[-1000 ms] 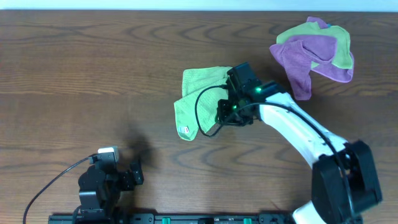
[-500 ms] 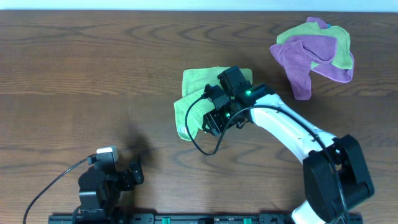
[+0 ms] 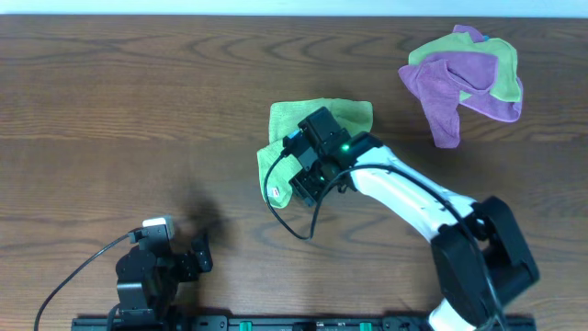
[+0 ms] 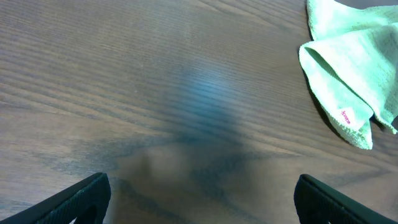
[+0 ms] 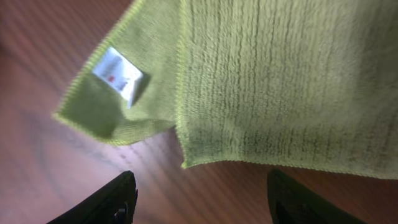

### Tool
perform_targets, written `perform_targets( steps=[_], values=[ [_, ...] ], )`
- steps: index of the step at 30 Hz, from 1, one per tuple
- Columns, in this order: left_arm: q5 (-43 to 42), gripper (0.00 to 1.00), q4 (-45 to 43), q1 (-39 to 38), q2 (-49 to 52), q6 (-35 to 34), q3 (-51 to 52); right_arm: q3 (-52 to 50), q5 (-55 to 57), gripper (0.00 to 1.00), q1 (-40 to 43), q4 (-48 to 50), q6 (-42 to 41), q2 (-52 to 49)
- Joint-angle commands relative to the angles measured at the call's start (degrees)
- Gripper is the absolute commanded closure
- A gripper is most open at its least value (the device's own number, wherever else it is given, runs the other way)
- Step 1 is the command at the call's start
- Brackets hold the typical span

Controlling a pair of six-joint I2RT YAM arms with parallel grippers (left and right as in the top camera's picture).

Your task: Fold the cloth

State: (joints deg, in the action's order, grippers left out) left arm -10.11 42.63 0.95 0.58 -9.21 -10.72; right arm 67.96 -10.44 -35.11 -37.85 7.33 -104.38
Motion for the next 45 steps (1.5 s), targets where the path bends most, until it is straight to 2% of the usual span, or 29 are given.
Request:
perform_targets(
  steps=[1, 14, 17, 20, 21, 24, 26, 33, 45],
  values=[
    [-0.46, 0.05, 0.44, -0.24, -0.37, -0.98, 1.11, 0.17, 1.66, 0.32, -0.35, 0.33, 1.11, -2.75],
    [-0.46, 0.05, 0.44, -0.24, -0.37, -3.08, 1.11, 0.17, 2.12, 0.32, -0.72, 2.82, 1.09, -7.02],
    [-0.46, 0.05, 0.44, -0.24, -0.37, -3.08, 1.11, 0.17, 2.12, 0.36, -0.83, 3.32, 1.09, -7.96],
    [-0.46, 0.05, 0.44, -0.24, -0.37, -3.08, 1.11, 0.17, 2.12, 0.49, -0.96, 3.65, 1.09, -8.26],
    [-0.46, 0.05, 0.42, -0.24, -0.37, -3.08, 1.11, 0.20, 2.16, 0.56, -0.96, 3.89, 1.09, -8.26],
    [-0.46, 0.04, 0.42, -0.24, -0.37, -3.08, 1.11, 0.39, 3.23, 0.87, -0.96, 4.26, 1.05, -8.24],
    [-0.46, 0.05, 0.44, -0.24, -0.37, -3.08, 1.11, 0.81, 4.83, 0.99, -0.96, 3.48, 0.79, -8.17],
    [-0.46, 0.05, 0.44, -0.24, -0.37, -3.06, 1.11, 5.09, 11.54, 0.99, -0.96, -6.38, -1.86, -6.01],
    [-0.44, 0.05, 0.44, -0.24, -0.37, -3.08, 1.11, 6.29, 24.00, 0.99, -0.85, -25.05, -15.37, -0.17]
  ],
)
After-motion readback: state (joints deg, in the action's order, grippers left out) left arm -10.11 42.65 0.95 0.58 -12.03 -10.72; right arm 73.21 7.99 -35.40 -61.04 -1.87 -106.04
